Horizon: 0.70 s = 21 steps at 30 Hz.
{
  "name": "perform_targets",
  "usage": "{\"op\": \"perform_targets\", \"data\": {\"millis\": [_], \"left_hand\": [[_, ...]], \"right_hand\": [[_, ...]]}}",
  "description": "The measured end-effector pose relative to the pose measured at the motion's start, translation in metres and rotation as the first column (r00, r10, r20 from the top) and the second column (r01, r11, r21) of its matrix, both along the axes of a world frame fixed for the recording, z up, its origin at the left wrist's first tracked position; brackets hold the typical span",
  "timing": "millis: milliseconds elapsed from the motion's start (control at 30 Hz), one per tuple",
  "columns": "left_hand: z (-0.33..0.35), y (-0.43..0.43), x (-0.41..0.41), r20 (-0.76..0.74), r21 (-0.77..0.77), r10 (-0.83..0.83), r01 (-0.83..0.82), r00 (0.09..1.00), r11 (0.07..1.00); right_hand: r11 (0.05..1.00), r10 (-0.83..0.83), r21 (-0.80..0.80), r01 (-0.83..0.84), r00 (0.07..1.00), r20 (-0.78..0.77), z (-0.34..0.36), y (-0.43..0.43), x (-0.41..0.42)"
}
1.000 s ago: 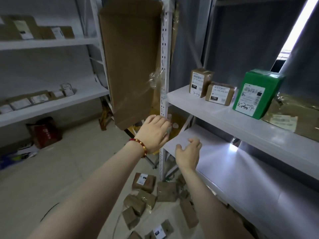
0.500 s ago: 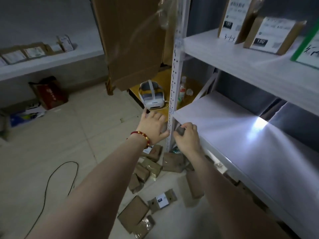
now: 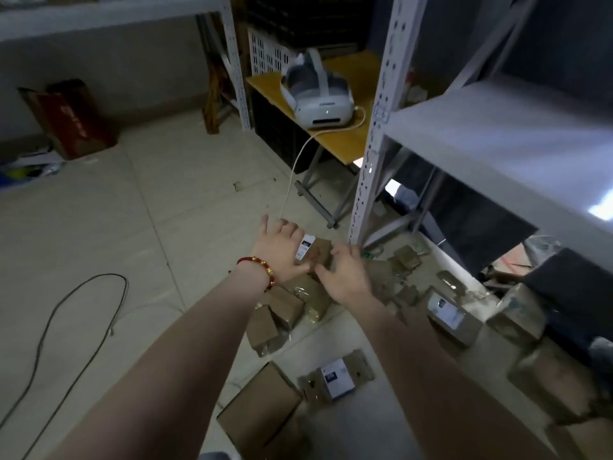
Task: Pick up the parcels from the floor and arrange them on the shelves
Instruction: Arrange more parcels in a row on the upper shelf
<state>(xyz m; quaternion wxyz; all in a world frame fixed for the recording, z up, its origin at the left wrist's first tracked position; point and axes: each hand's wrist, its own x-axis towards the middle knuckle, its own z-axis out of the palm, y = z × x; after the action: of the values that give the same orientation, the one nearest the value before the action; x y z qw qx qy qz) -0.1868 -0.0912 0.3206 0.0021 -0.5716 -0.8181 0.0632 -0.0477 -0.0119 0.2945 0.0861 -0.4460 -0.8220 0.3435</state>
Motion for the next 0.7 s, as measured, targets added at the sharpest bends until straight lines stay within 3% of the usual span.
{"op": "perform_targets", "data": {"millis": [200, 367, 500, 700], "left_hand": [[-0.168, -0.007, -0.027, 0.012, -0.086, 0.049, -0.048, 0.999, 0.995], [-0.271, -0.008, -0.041, 0.060, -0.153, 0.118, -0.108, 0.991, 0.982], [-0.314, 0.004, -0.047, 0.102, -0.219, 0.208, -0.182, 0.973, 0.959], [-0.327, 0.013, -0.057, 0.197, -0.313, 0.358, -0.288, 0.913, 0.905]], "right_hand": [[0.996, 0.014, -0.088, -0.009, 0.999, 0.052, -0.163, 0.000, -0.035], [0.992, 0.053, -0.121, -0.040, 0.993, 0.107, -0.260, -0.002, -0.063], [0.989, 0.100, -0.125, -0.085, 0.988, 0.118, -0.306, -0.001, -0.081], [0.989, 0.074, -0.135, -0.054, 0.987, 0.142, -0.331, 0.000, -0.094]]}}
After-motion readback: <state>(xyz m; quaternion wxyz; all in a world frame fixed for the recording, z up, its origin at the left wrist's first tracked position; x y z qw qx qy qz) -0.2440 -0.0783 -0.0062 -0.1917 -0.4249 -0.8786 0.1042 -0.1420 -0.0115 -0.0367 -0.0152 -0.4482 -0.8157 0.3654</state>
